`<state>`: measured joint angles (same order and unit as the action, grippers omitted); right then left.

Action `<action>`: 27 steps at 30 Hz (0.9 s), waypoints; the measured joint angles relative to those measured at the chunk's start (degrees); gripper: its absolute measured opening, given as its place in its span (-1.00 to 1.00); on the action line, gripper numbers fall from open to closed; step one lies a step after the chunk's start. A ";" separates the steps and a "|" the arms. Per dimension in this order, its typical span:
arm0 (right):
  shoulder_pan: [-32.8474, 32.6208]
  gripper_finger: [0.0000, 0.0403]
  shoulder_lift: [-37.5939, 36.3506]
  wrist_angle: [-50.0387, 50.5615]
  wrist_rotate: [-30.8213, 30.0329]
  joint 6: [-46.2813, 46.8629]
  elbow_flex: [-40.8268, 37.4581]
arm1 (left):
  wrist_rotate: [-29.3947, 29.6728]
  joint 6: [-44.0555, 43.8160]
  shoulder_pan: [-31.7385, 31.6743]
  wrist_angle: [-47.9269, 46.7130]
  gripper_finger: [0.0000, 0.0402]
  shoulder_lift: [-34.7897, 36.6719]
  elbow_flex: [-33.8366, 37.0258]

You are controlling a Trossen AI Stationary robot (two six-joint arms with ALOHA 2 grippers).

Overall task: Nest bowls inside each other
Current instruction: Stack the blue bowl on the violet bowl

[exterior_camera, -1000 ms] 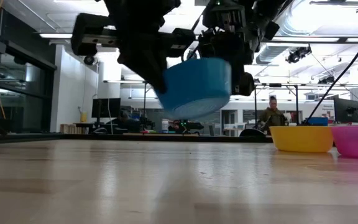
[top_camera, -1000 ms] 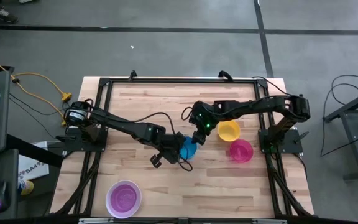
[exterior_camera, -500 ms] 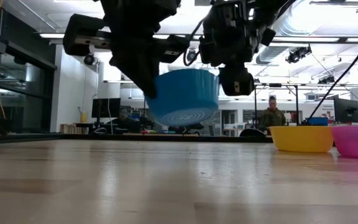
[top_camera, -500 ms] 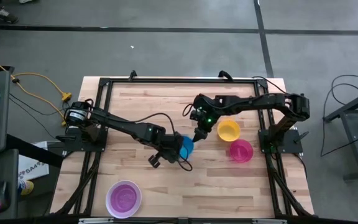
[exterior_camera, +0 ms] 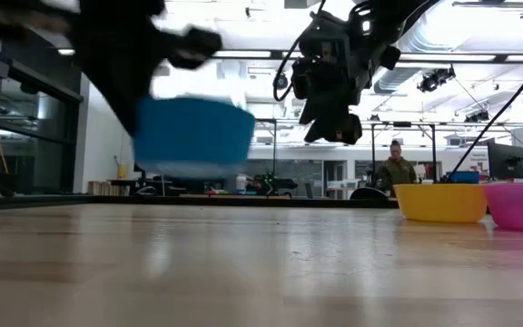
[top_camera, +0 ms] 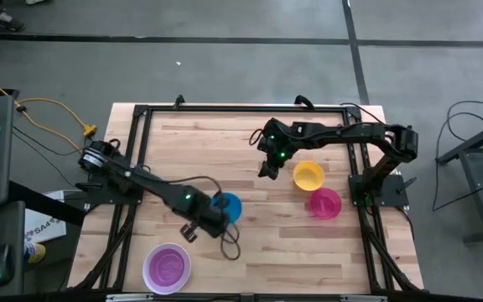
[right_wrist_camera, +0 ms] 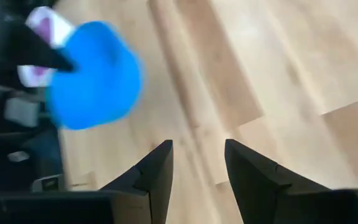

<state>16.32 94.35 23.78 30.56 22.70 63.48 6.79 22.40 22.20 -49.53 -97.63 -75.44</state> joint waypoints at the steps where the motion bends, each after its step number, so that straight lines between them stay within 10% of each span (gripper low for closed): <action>1: -0.02 -0.31 0.00 -0.06 -1.54 -0.50 0.02 | 0.02 -1.80 1.00 -0.54 -1.00 0.80 0.00; 27: -3.99 -0.31 -0.02 -0.06 -20.16 6.31 0.04 | 9.20 -55.91 34.15 -9.14 -1.00 11.65 -0.02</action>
<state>12.33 94.32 23.73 10.39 29.01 63.53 15.99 -33.51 56.35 -58.67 -85.98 -75.46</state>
